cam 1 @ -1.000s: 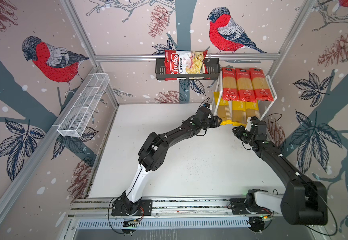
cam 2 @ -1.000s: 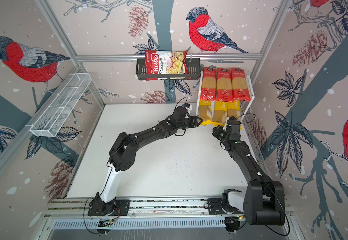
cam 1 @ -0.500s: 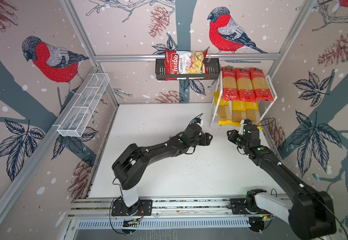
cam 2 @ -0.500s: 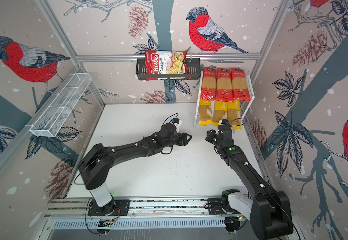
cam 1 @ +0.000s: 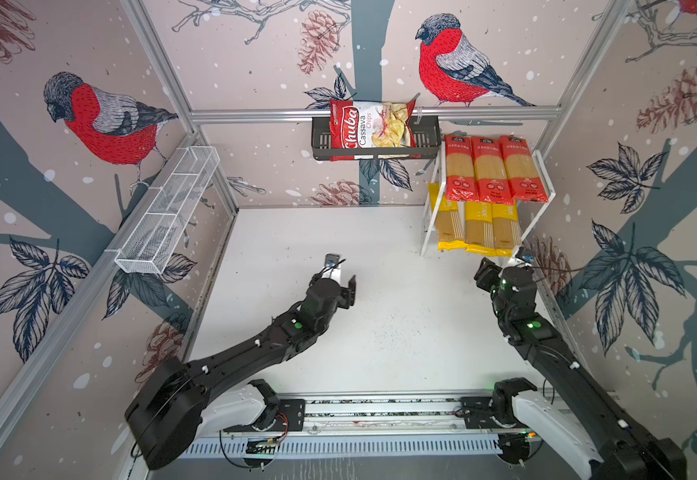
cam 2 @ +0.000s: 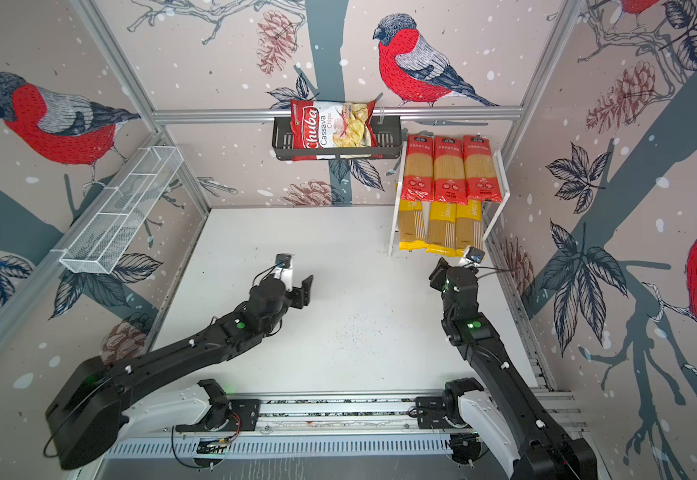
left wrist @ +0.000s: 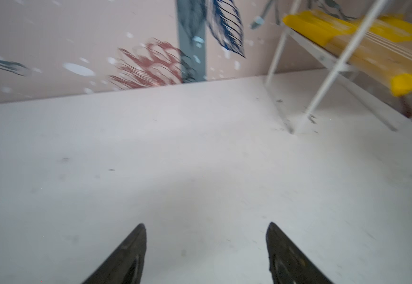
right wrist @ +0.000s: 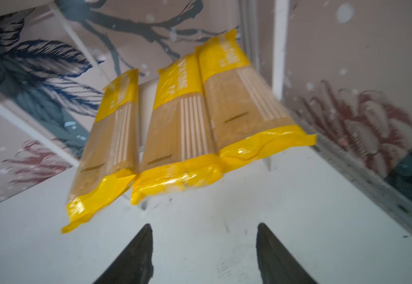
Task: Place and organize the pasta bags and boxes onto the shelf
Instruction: 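Open both grippers and draw them back from the shelf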
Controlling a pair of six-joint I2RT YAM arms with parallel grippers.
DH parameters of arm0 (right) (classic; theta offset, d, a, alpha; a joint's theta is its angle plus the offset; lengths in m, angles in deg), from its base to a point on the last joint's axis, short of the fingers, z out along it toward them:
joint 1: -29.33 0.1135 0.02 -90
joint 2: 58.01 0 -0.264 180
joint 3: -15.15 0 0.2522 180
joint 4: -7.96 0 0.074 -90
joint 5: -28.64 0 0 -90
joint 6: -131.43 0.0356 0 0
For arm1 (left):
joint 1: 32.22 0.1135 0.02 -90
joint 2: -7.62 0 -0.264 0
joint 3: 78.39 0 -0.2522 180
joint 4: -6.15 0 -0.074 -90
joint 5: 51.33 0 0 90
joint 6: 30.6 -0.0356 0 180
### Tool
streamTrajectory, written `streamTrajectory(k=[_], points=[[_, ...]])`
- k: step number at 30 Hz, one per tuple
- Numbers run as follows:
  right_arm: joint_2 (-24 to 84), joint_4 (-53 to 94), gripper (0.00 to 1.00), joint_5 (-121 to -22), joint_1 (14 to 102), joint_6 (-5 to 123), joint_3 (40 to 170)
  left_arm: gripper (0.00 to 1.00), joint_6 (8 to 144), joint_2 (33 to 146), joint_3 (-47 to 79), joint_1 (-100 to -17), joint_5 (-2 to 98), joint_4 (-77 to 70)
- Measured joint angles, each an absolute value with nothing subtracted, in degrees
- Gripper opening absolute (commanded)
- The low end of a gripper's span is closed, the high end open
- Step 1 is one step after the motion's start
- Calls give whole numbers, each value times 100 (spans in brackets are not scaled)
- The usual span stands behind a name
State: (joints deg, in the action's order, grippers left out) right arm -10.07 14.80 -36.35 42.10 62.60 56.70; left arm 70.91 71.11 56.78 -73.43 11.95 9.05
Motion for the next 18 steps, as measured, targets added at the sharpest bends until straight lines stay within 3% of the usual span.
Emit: streamTrajectory(k=[4,10,18], points=[[-712,766,68,-2898,3824,6094,5373,87,6614,6984,6115,-6602,450,1762],[217,-347,68,-2194,3528,6068,4623,91,6022,7721,6622,-5468,-310,2940],[964,-2506,69,-2164,3264,5554,3943,92,5786,8774,7376,-4421,280,5137]])
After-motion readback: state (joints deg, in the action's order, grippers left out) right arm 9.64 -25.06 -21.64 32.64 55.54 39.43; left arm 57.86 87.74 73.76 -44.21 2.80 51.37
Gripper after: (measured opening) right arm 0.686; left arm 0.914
